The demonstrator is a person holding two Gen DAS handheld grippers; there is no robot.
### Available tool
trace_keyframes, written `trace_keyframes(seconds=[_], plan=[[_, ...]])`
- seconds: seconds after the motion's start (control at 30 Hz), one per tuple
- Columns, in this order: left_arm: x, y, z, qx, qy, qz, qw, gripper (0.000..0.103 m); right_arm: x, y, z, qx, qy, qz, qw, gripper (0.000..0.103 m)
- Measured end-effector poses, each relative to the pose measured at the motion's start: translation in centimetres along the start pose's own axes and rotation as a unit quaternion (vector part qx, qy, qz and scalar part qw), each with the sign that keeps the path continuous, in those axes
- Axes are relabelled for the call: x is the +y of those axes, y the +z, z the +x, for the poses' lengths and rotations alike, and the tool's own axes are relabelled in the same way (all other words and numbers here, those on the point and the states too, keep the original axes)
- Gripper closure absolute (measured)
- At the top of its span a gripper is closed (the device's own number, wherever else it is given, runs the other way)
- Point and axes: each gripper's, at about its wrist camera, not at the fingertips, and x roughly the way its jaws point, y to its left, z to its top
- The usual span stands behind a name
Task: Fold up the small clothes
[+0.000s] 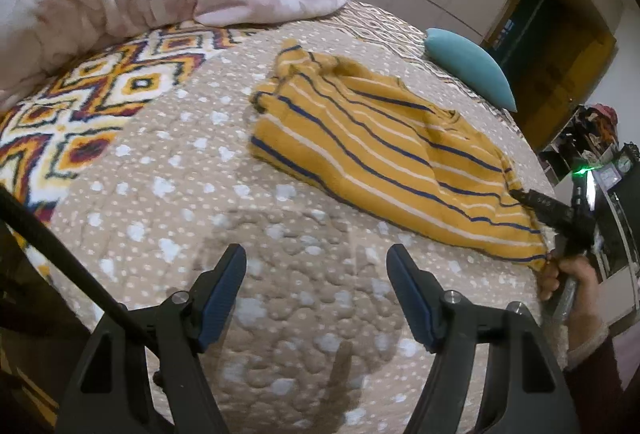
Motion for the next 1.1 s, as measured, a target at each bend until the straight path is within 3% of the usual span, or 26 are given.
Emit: trace_keyframes(seconds=[0.07, 0.13, 0.23, 0.37, 0.43, 0.53, 0.77, 0.97, 1.1], plan=[[0.6, 0.1, -0.3, -0.004, 0.007, 0.002, 1.0000, 0.031, 0.1, 0.2, -1.4, -0.030, -0.062, -0.017, 0.997, 0.024], [1.1, 0.2, -0.4, -0.005, 0.010, 0.001, 0.9999, 0.031, 0.0, 0.2, -2.9, -0.048, -0.078, -0.031, 0.995, 0.024], [1.1, 0.2, -0.1, -0.001, 0.006, -0.003, 1.0000, 0.031, -0.4, -0.2, -5.2, -0.063, -0.057, -0.036, 0.996, 0.025], [0.1, 0.2, 0.4, 0.009, -0.011, -0.002, 0.9999, 0.031, -1.8, -1.1, -6.5, -0.050, 0.034, -0.011, 0.998, 0.025], [-0.8, 0.0, 0.4, 0.009, -0.011, 0.016, 0.9998, 0.031, -2.7, -2.0, -6.2, -0.036, 0.059, 0.006, 0.998, 0.025], [-2.1, 0.0, 0.4, 0.003, 0.004, 0.046, 0.9989, 0.031, -3.2, -3.6, -6.2, -0.031, 0.069, 0.019, 0.997, 0.025], [-1.4, 3.0, 2.8, 0.007, 0.016, 0.035, 0.9993, 0.027, 0.1, -4.2, -8.9, -0.067, 0.080, -0.027, 0.994, 0.025], [1.8, 8.1, 6.4, -0.008, 0.012, -0.029, 0.9995, 0.027, 4.8, -4.0, -10.3, -0.067, 0.099, -0.077, 0.990, 0.025], [4.5, 10.1, 9.8, 0.008, -0.006, -0.097, 0.9953, 0.027, 8.7, -3.6, -9.9, -0.046, 0.124, -0.102, 0.986, 0.025]])
